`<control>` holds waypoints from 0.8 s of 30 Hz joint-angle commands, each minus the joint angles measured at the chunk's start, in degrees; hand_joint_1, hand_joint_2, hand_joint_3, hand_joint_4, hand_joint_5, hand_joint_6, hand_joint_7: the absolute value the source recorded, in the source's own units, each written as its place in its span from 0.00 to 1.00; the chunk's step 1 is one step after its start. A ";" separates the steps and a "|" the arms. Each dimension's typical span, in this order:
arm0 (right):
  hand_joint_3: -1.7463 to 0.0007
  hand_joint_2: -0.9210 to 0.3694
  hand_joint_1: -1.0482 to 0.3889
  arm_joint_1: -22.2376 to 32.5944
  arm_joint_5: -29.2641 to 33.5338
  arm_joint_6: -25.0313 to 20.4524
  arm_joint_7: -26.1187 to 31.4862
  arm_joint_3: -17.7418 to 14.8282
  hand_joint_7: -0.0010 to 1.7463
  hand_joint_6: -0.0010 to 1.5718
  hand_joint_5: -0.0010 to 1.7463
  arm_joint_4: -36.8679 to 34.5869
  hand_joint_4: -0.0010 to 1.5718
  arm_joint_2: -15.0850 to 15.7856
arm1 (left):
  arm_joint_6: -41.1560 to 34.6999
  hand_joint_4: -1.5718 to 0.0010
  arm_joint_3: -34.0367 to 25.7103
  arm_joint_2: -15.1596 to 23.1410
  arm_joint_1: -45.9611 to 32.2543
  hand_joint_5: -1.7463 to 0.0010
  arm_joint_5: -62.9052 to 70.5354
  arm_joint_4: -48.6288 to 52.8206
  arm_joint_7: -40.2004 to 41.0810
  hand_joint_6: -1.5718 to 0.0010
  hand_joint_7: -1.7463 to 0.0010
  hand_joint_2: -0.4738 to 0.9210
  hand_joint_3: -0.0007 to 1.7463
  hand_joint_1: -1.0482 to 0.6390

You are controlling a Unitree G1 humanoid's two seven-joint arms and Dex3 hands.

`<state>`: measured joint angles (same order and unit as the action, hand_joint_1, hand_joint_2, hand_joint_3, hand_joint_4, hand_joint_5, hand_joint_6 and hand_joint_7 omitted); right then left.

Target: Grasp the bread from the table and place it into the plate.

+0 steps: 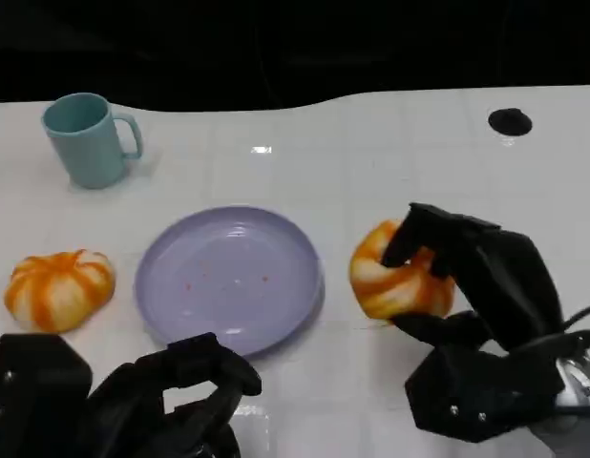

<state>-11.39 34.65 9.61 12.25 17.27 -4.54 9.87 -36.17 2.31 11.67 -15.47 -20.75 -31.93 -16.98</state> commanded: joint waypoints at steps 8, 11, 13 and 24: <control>0.21 0.47 0.66 -7.71 -2.75 -0.07 -3.09 3.40 1.00 0.43 1.00 -8.30 0.59 -8.29 | 0.72 0.56 0.62 0.18 -0.65 0.00 0.66 -0.37 0.81 0.61 0.16 0.91 0.44 0.41; 0.21 0.48 0.66 -10.26 -2.64 0.53 -2.04 4.21 0.99 0.43 1.00 -12.94 0.59 -10.53 | 1.15 0.57 0.94 0.39 -0.87 0.00 0.77 -0.51 0.47 0.61 0.16 0.91 0.45 0.42; 0.21 0.48 0.66 -12.26 -2.56 0.78 -1.41 4.59 0.97 0.42 1.00 -16.55 0.58 -11.78 | 1.38 0.57 1.23 0.54 -0.99 0.00 0.99 -0.60 0.46 0.62 0.16 0.91 0.45 0.42; 0.26 0.41 0.68 -21.52 -7.53 -0.95 -2.34 2.35 0.83 0.45 1.00 -32.58 0.54 -18.30 | 1.68 0.56 1.69 0.32 -1.63 0.00 1.22 -1.09 0.91 0.62 0.15 0.91 0.46 0.42</control>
<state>-30.48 30.07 9.84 11.36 21.12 -34.85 -7.19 -35.20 4.22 11.49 -16.69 -20.00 -32.35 -16.61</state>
